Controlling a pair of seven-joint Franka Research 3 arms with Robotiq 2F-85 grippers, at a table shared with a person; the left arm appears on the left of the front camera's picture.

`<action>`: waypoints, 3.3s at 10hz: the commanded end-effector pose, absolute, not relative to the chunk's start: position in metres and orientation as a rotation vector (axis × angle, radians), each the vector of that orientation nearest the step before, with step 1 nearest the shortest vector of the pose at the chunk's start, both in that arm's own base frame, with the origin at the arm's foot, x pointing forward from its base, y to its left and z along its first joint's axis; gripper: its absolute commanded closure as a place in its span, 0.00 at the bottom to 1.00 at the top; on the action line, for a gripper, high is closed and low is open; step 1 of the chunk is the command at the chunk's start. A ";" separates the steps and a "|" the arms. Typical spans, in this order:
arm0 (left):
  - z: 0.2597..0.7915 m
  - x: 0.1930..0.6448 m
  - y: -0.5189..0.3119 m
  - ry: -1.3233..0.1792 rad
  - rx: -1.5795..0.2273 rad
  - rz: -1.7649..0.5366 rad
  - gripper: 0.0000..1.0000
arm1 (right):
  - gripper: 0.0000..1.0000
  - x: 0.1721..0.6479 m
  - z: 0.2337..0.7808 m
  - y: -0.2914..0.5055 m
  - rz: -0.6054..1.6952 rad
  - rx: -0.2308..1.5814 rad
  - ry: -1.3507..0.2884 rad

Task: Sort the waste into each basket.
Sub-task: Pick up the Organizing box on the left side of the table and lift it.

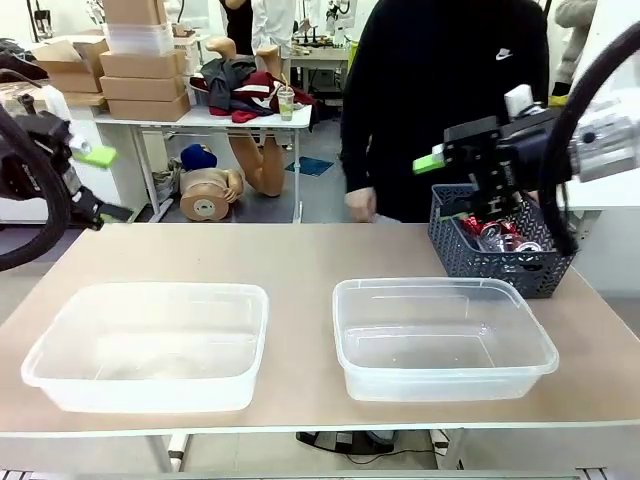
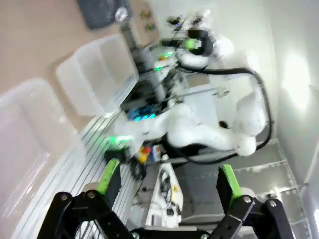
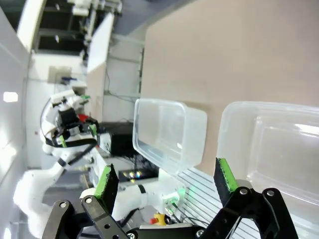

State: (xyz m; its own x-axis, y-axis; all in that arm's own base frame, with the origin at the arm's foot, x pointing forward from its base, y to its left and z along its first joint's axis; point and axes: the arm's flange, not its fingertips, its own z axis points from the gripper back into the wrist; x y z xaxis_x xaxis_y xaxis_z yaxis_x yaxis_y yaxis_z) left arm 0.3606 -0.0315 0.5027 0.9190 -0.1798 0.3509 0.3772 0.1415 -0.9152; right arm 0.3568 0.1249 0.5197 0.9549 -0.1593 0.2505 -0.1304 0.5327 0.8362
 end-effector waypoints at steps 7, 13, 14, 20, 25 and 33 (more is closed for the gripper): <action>0.504 0.301 0.034 0.140 -0.762 -0.322 0.00 | 0.00 0.290 0.464 0.337 0.308 0.766 -0.063; 0.433 0.312 0.020 -0.126 -0.137 0.025 0.00 | 0.00 0.321 0.411 0.422 0.102 0.353 0.018; 0.419 0.313 0.020 -0.106 -0.116 0.043 0.00 | 0.00 0.325 0.408 0.430 0.073 0.279 -0.026; 0.427 0.347 0.016 -0.106 -0.081 -0.083 0.00 | 0.00 0.330 0.396 0.437 0.144 0.306 0.064; 0.382 0.341 -0.005 0.004 -0.051 -0.163 0.00 | 0.00 0.362 0.381 0.477 -0.038 0.095 0.089; 0.369 0.347 -0.002 0.071 -0.100 -0.124 1.00 | 1.00 0.351 0.380 0.490 -0.085 -0.065 -0.063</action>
